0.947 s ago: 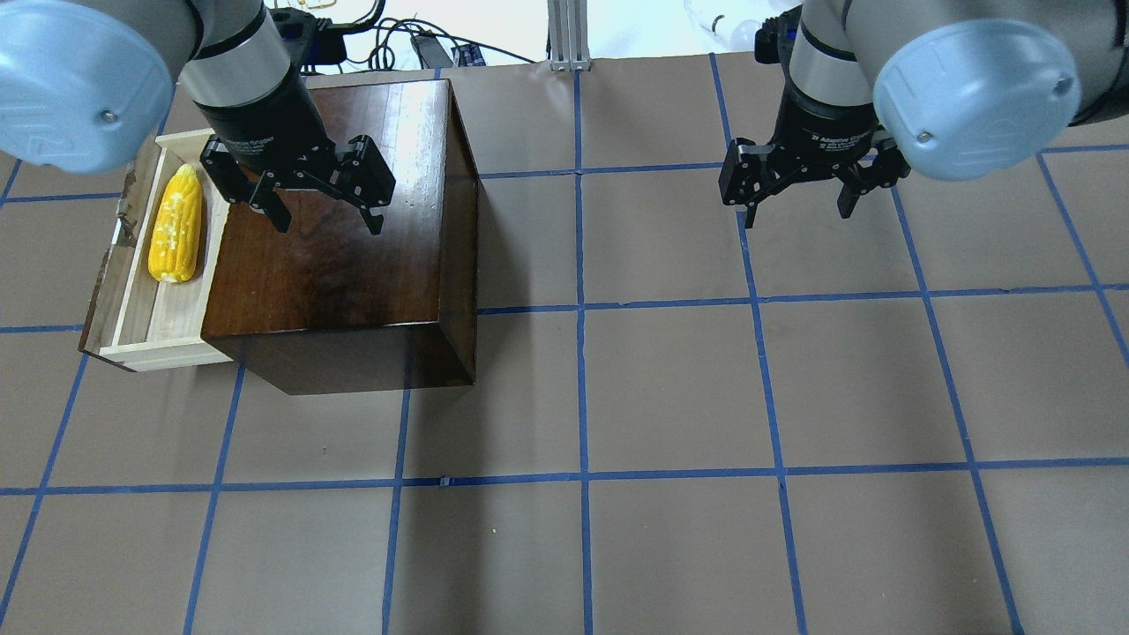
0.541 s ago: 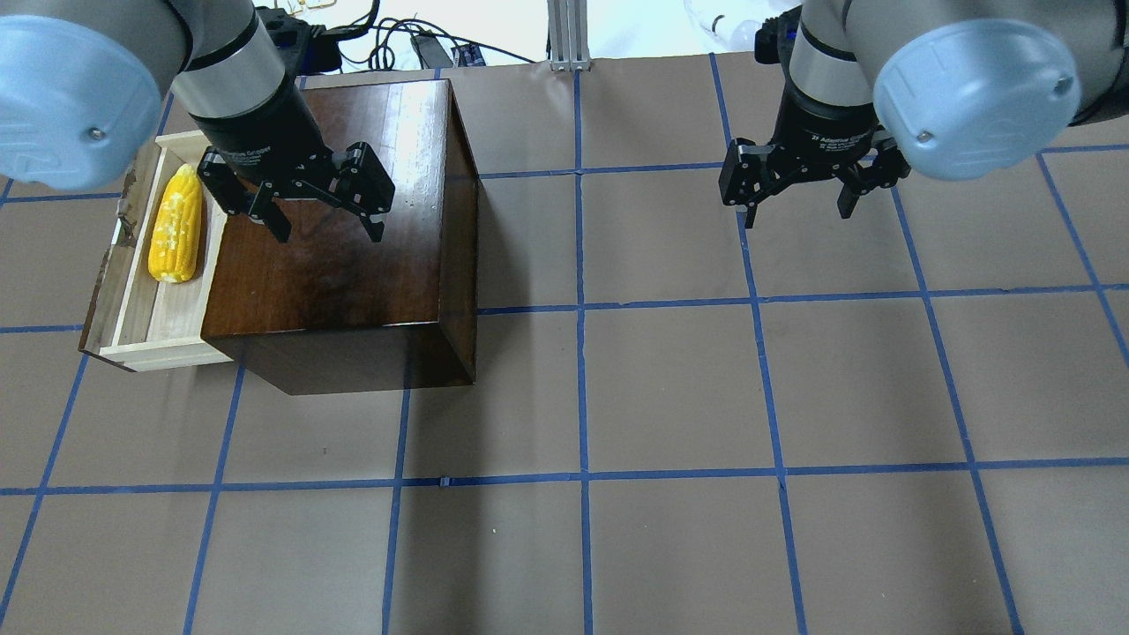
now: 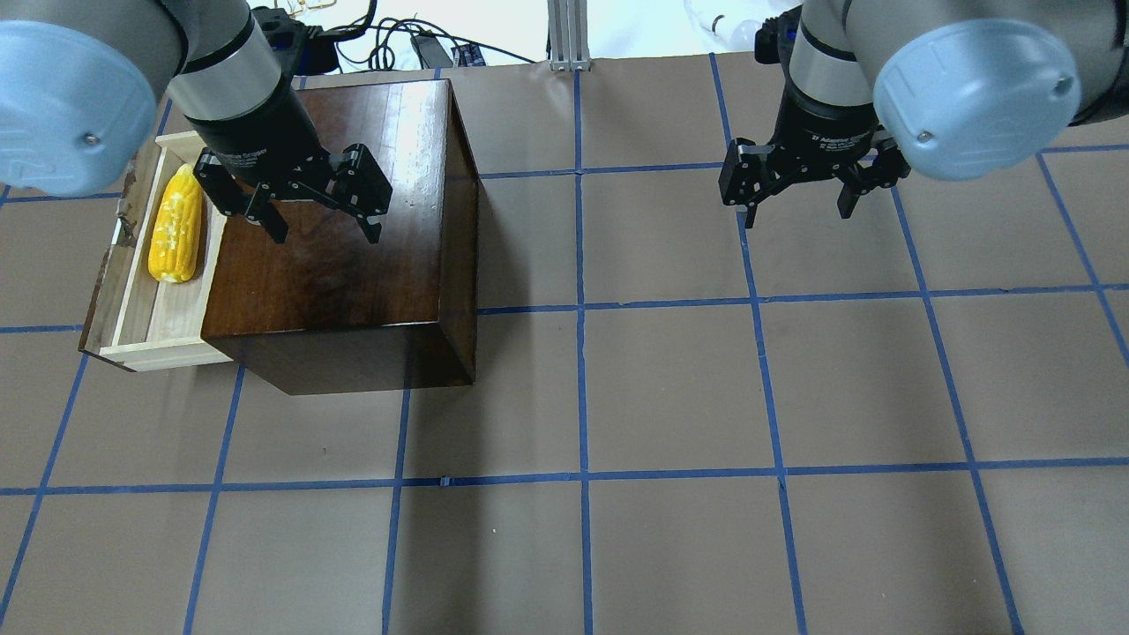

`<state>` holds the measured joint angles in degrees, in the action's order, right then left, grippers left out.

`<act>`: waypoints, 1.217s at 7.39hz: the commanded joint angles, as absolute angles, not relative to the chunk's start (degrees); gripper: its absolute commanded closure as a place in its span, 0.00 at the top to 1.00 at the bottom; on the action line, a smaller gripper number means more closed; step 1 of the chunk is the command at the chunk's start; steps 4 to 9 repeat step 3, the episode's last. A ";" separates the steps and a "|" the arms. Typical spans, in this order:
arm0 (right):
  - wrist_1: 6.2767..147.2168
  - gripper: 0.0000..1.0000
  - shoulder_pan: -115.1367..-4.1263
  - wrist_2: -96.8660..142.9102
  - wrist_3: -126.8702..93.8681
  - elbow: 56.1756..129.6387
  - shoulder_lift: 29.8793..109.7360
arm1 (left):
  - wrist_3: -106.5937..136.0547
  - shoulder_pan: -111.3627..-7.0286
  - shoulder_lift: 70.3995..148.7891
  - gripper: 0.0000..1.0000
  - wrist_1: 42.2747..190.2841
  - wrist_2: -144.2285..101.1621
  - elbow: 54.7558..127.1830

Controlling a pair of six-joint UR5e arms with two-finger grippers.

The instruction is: Open drawer and put corn inside

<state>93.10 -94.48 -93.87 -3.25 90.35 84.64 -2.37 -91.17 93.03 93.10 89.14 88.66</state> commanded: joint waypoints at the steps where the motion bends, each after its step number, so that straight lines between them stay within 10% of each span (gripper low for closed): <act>1: 93.16 1.00 -94.48 -93.87 -3.25 90.35 84.64 | -2.29 -91.23 92.81 1.00 93.16 89.12 88.68; 9: 93.16 1.00 -94.48 -93.87 -3.25 90.35 84.64 | -2.29 -91.23 92.55 1.00 93.25 89.21 88.68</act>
